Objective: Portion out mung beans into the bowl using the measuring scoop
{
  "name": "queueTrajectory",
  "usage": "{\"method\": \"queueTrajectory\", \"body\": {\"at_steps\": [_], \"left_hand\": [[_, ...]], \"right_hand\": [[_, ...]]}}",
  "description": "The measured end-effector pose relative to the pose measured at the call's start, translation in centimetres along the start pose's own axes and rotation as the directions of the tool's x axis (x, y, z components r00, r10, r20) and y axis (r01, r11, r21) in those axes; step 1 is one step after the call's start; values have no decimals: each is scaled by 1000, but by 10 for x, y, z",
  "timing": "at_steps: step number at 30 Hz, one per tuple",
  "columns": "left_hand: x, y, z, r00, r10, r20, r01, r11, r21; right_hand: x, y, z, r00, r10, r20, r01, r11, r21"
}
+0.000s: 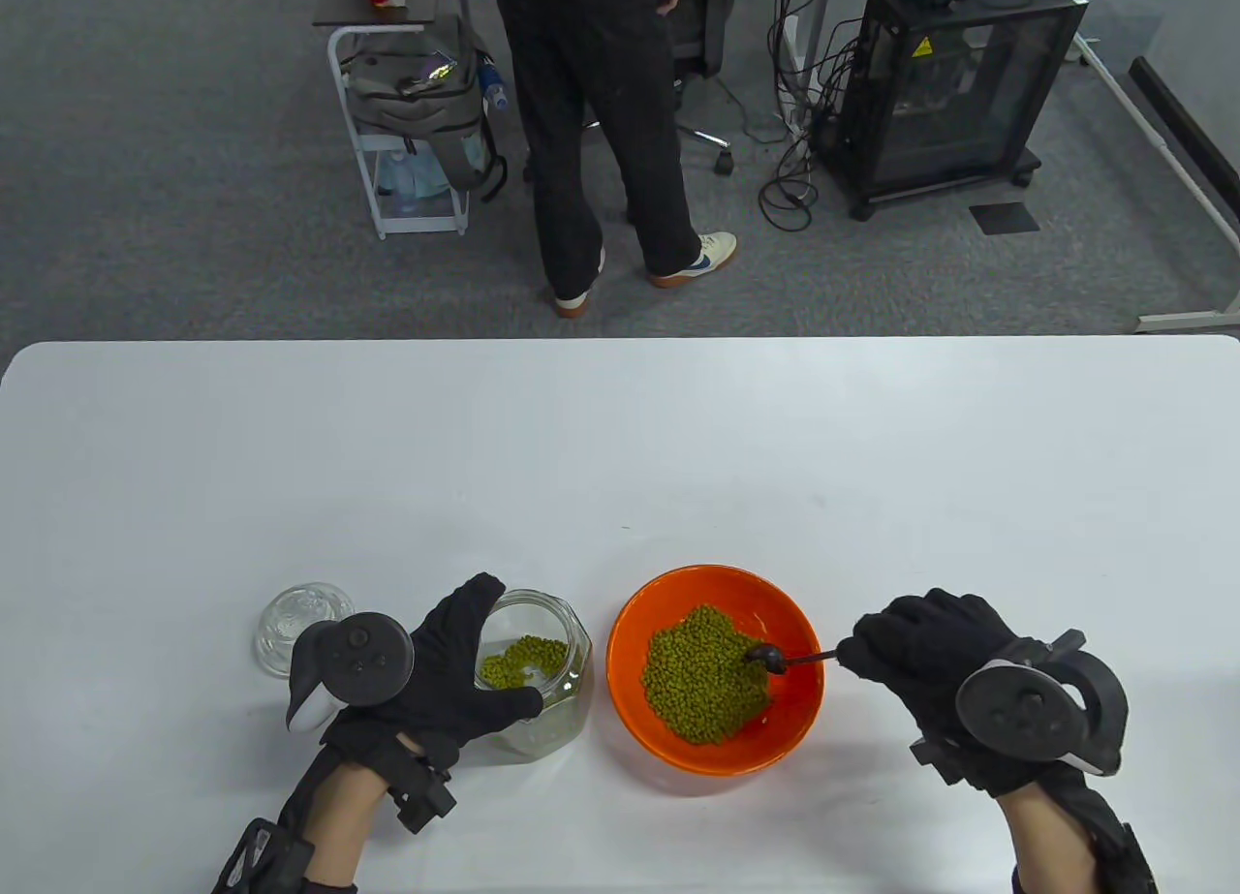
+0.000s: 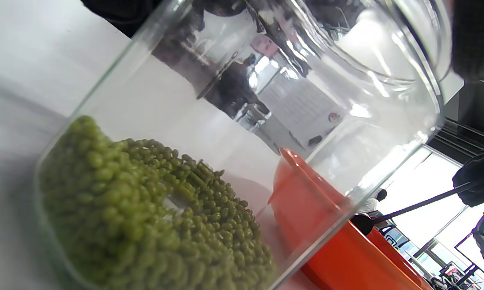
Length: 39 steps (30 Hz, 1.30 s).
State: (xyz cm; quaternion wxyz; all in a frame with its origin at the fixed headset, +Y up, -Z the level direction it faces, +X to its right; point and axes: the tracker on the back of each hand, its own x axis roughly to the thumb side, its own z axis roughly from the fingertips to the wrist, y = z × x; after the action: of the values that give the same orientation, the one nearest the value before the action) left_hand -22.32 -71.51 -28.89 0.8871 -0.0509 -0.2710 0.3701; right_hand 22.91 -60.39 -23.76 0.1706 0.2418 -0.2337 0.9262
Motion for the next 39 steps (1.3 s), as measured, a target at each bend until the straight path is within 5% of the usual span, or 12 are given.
{"method": "queueTrajectory", "body": {"at_steps": [6, 13, 34, 39], "left_hand": [[0, 0, 0, 1000, -2, 0, 2, 1000, 0], [0, 0, 0, 1000, -2, 0, 2, 1000, 0], [-2, 4, 1, 1000, 22, 9, -21, 999, -29], [-5, 23, 10, 993, 116, 39, -118, 990, 76]], "right_hand": [[11, -9, 4, 994, 61, 91, -50, 992, -118], [2, -15, -1, 997, -57, 57, 68, 973, -221], [-33, 25, -32, 944, -306, -122, 258, 917, -304], [-44, 30, -22, 939, -267, -215, 167, 905, -392]]}}
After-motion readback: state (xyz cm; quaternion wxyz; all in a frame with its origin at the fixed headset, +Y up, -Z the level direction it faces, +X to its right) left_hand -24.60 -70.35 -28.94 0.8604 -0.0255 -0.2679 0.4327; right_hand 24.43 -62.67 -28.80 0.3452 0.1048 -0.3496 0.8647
